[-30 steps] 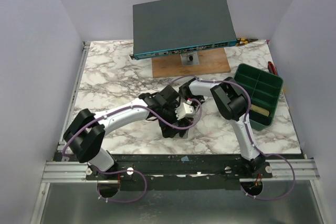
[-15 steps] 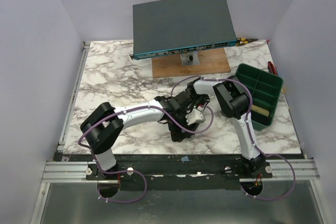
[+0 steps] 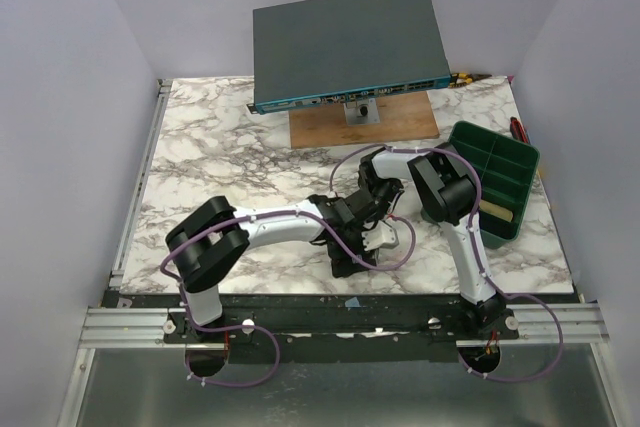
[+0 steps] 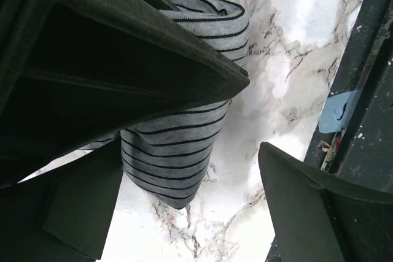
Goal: Roll the underwear
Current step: Roll the underwear to the center of the board.
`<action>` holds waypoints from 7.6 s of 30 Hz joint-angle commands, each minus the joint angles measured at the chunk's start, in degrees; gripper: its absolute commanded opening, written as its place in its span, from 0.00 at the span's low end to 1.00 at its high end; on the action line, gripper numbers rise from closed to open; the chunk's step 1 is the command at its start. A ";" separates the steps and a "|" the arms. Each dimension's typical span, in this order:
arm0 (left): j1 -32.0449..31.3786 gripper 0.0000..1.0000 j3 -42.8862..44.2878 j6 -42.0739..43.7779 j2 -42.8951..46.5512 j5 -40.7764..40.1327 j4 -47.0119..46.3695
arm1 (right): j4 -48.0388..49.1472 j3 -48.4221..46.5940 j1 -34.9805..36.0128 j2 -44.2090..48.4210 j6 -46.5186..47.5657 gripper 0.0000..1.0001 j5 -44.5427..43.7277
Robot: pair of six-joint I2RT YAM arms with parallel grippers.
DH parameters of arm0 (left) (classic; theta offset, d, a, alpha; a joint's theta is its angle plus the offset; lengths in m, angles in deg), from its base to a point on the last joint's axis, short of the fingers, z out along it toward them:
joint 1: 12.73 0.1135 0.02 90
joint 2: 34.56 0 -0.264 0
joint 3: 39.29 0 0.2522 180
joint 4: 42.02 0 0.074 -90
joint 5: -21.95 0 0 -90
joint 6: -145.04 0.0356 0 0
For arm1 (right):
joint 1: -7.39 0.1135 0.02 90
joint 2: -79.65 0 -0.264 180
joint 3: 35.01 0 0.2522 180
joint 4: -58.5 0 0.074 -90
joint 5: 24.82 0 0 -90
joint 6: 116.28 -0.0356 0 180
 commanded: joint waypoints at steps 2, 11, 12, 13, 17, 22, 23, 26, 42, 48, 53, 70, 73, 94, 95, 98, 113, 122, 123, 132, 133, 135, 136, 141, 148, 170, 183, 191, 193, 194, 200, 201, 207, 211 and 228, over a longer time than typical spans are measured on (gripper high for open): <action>-1.47 0.95 -1.39 2.32 2.39 -6.42 -8.78 | 12.87 1.43 0.62 -4.89 5.42 0.06 -15.34; -2.00 0.95 -6.06 7.01 8.95 -10.01 -14.00 | 13.38 2.33 0.53 -4.46 5.65 0.06 -15.93; -1.84 0.95 -6.67 7.20 9.89 -9.05 -14.25 | 13.53 2.44 0.48 -4.45 5.60 0.06 -16.03; -1.61 0.95 -7.13 7.56 10.98 -7.23 -14.28 | 13.52 2.55 0.53 -4.50 5.60 0.06 -16.05; -1.47 0.94 -9.00 8.77 12.93 -2.55 -14.91 | 13.56 2.39 0.52 -4.49 5.68 0.06 -15.79; -1.44 0.92 -9.47 8.92 11.17 1.33 -13.44 | 13.23 1.76 0.53 -4.23 5.59 0.06 -15.69; -1.42 0.92 -9.64 8.65 10.78 1.91 -13.31 | 13.20 1.74 0.51 -4.16 5.67 0.06 -15.69; -1.46 0.92 -10.02 8.22 9.24 1.39 -14.00 | 13.23 1.79 0.52 -4.15 5.86 0.06 -15.77; -0.50 0.81 -6.76 6.73 2.24 2.32 -14.25 | 12.95 1.96 0.51 -4.33 6.47 0.06 -15.60; -0.46 0.78 -7.29 6.02 3.29 1.10 -17.33 | 12.77 1.97 0.53 -4.68 6.56 0.06 -15.25; -0.50 0.72 -7.64 5.77 3.24 1.70 -18.83 | 12.78 2.06 0.51 -4.59 6.57 0.06 -15.42; -0.49 0.36 -4.46 3.53 -1.67 7.22 -14.87 | 13.04 1.53 0.51 -4.57 6.30 0.06 -15.25; -0.50 0.26 -4.24 3.47 -2.38 7.68 -14.54 | 13.84 2.12 0.44 -3.81 5.73 0.06 -15.20; -0.50 0.00 -1.75 3.08 -6.96 9.35 -10.04 | 14.10 1.60 -4.28 4.01 2.62 0.54 -15.19; -0.50 0.00 -1.48 3.11 -7.30 9.57 -9.77 | 14.18 1.62 -4.58 4.50 2.48 0.55 -15.47; -0.41 0.00 -0.71 3.30 -8.03 10.42 -8.81 | 14.43 1.32 -5.65 5.46 1.88 0.59 -16.36; 0.95 0.00 -1.22 1.72 -9.62 11.50 -9.00 | 13.73 -3.77 -10.09 8.94 0.28 0.64 -21.72; 2.13 0.00 -0.56 -1.74 -11.18 10.78 -8.76 | 10.05 -4.42 -10.86 10.11 2.77 0.65 -23.77; 2.35 0.00 -0.37 -2.17 -11.53 11.20 -8.52 | 9.81 -4.59 -10.97 10.35 2.91 0.65 -23.85; 5.50 0.00 2.37 -5.21 -14.95 16.03 -5.96 | 6.20 -6.66 -12.08 13.26 5.43 0.67 -22.39; 6.00 0.00 2.71 -5.54 -15.30 16.41 -5.73 | 5.90 -6.62 -12.11 13.65 5.71 0.67 -21.56; 6.80 0.00 3.12 -6.37 -15.93 17.40 -5.58 | 5.82 -6.23 -12.21 14.36 5.83 0.68 -20.42; 7.16 0.00 3.29 -6.62 -16.11 17.90 -5.46 | 5.94 -6.12 -12.29 14.80 5.61 0.69 -19.91; 8.10 0.00 4.95 -6.99 -18.08 20.13 -3.65 | 6.59 -6.09 -13.74 16.59 5.10 0.69 -16.57; 10.57 0.00 7.41 -7.73 -20.84 24.78 -1.02 | 11.03 -0.63 -14.33 22.70 3.74 0.69 -14.90; 12.33 0.00 11.77 -9.62 -26.40 25.07 2.77 | 34.64 12.83 -19.72 42.21 -8.26 0.69 -24.63; 12.41 0.00 13.61 -12.17 -27.95 20.60 5.44 | 38.36 16.94 -29.16 48.22 -9.05 0.69 -21.03; 12.41 0.00 14.09 -13.62 -27.84 18.28 8.36 | 38.36 16.31 -31.02 47.52 -7.87 0.69 -19.06; 12.40 0.00 14.01 -13.93 -27.70 18.06 8.49 | 38.36 16.13 -31.02 46.61 -7.64 0.70 -20.92; 12.42 0.00 14.22 -13.93 -27.84 18.30 8.77 | 38.56 16.05 -31.02 46.13 -7.31 0.69 -21.96; 12.74 0.00 14.66 -14.35 -29.20 18.96 9.28 | 40.59 14.41 -30.98 46.15 -8.29 0.70 -28.55; 13.05 0.00 14.68 -14.52 -29.26 19.17 9.26 | 40.12 14.29 -30.98 46.49 -7.43 0.69 -28.80; 16.94 0.00 15.73 -15.84 -31.34 23.77 10.41 | 38.79 16.09 -33.70 49.34 -4.34 0.69 -25.06; 17.49 0.00 16.76 -15.96 -32.40 24.66 11.41 | 39.82 18.79 -36.21 51.28 -5.23 0.69 -19.71; 20.94 0.00 20.62 -15.82 -37.81 35.30 16.27 | 37.92 33.70 -24.34 66.49 4.90 0.69 -11.09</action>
